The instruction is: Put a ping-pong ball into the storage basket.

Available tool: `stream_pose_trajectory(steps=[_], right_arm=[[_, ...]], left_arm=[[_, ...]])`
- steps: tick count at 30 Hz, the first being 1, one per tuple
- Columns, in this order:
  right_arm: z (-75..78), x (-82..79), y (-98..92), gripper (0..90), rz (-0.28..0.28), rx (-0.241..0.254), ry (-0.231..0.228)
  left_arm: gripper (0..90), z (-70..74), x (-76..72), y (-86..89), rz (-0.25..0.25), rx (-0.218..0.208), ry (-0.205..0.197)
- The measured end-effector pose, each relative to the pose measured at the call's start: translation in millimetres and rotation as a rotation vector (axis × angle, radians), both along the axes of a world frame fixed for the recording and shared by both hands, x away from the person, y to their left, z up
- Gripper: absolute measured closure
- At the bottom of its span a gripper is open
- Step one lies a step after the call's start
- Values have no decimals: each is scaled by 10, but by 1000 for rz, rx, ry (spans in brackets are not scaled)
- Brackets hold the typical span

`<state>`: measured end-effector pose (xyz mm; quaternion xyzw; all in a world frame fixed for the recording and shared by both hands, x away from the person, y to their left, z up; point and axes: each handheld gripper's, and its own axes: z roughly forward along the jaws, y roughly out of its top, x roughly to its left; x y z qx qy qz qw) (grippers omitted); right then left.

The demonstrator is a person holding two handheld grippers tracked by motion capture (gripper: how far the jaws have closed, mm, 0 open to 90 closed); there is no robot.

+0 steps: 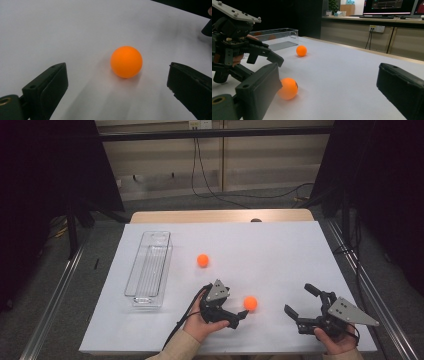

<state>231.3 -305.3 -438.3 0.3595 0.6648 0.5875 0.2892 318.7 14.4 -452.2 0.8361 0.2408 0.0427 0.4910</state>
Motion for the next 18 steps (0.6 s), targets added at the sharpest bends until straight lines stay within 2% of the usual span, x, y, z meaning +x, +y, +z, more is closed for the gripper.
stream_pose_trajectory(steps=[18], right_arm=[[1,0,-3,41,-2,1,-1]], left_arm=[[37,-9,9,-71,-3,10,12]])
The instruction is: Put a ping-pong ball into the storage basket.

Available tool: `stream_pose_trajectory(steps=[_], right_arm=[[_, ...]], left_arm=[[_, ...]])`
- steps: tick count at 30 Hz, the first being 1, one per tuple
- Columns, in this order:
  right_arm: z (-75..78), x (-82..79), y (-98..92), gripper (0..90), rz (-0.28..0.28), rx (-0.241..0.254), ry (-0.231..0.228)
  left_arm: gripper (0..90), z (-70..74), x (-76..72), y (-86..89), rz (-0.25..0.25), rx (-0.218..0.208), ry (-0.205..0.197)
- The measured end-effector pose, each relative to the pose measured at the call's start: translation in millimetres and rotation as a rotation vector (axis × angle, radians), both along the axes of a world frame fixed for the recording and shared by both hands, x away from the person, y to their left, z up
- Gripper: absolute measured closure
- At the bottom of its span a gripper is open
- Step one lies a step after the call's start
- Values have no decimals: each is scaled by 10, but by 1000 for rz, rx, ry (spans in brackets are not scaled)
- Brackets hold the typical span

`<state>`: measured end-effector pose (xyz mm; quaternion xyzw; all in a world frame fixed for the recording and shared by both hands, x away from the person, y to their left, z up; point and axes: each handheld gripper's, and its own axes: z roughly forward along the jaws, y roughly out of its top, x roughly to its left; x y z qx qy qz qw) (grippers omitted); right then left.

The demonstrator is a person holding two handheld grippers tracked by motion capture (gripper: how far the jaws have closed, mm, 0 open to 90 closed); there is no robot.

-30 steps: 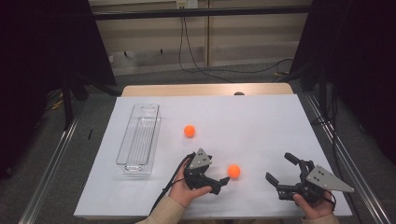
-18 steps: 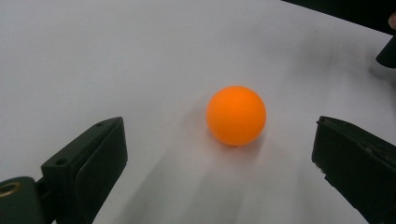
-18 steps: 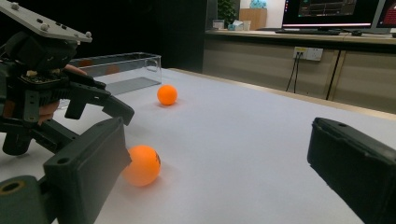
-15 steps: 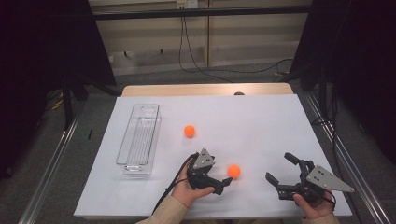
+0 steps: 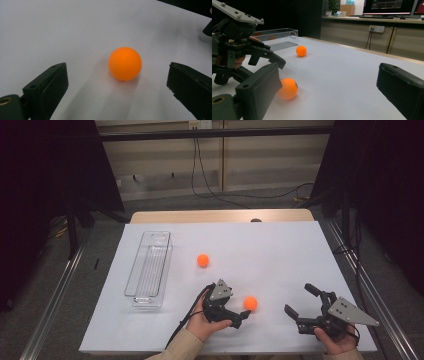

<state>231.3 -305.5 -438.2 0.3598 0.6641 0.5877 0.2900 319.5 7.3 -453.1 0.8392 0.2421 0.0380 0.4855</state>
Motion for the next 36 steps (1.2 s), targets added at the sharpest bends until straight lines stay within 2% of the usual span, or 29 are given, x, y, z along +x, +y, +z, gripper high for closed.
stream_pose_trajectory(steps=[24,36], right_arm=[[1,1,0,41,2,-2,-3],[1,1,0,42,1,0,-1]], left_arm=[[66,-5,12,-149,-7,24,-2],[110,-15,11,-221,-34,49,4]])
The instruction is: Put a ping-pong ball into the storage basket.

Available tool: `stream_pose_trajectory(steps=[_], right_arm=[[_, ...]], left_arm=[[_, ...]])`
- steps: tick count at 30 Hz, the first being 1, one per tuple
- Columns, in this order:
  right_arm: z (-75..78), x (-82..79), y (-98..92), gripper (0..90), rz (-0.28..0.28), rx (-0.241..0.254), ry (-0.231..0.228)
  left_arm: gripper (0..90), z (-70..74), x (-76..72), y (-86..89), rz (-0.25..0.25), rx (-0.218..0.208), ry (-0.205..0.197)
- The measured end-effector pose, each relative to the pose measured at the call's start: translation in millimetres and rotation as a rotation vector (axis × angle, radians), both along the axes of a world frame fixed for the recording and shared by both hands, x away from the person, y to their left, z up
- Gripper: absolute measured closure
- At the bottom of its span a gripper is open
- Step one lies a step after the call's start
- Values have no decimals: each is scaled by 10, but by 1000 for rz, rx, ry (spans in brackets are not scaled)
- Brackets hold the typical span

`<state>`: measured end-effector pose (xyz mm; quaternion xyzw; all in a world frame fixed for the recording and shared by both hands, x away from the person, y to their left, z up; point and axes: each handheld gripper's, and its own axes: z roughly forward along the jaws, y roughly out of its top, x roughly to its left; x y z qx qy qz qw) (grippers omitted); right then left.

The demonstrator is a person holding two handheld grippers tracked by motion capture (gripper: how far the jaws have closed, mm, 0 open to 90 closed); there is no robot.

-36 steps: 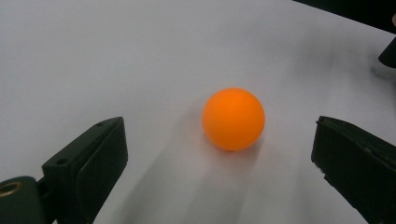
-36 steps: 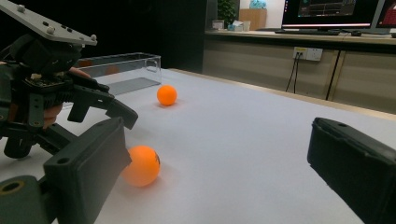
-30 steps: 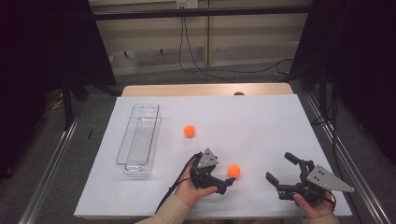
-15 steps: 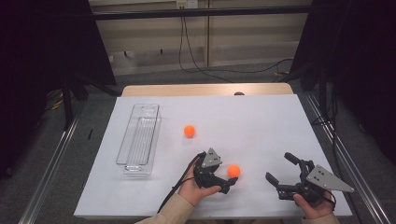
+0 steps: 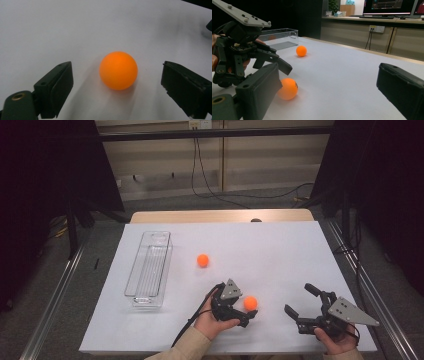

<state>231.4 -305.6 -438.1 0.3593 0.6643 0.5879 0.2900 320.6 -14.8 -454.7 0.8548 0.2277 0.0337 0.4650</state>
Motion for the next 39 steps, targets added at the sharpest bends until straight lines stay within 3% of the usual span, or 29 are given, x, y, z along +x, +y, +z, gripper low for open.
stream_pose_trajectory(steps=[39], right_arm=[[0,0,-4,42,-4,0,0]], left_arm=[[341,-57,54,-115,-35,70,27]])
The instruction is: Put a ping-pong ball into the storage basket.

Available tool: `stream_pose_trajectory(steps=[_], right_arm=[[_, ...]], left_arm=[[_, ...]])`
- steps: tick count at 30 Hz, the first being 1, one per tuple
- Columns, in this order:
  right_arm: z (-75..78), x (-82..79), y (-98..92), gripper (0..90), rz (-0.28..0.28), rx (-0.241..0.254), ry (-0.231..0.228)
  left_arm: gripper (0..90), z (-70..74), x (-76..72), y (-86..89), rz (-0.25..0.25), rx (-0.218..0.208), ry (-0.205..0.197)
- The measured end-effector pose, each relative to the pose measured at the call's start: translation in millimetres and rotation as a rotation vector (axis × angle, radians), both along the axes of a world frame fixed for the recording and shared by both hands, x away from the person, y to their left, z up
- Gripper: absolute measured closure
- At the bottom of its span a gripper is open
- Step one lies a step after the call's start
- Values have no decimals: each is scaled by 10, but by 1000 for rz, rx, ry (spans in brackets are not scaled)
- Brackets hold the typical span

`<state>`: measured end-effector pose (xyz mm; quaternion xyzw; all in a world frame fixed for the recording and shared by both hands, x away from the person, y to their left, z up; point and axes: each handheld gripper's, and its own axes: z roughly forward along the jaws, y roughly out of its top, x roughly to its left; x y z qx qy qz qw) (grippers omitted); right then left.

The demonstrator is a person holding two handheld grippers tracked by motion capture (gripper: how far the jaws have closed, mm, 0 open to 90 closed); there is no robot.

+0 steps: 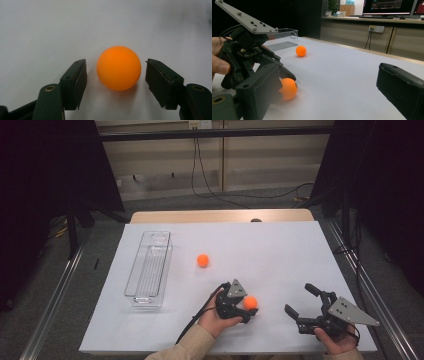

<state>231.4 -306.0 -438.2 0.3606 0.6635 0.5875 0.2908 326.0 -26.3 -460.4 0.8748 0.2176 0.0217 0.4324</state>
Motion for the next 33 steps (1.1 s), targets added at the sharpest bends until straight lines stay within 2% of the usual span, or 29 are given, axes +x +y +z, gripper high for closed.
stream_pose_trajectory(steps=[5,10,16,27,33], right_arm=[[-1,0,1,42,0,0,1],[0,-1,5,42,4,-1,0],[0,0,-3,43,0,1,0],[0,0,-1,43,1,0,0],[1,0,-4,43,2,1,-1]], left_arm=[[381,-1,1,-14,-8,17,3],[397,-5,6,-31,-11,15,-1],[423,-2,11,-59,-14,38,-3],[472,1,19,-55,-4,43,3],[502,7,16,-53,-15,44,6]])
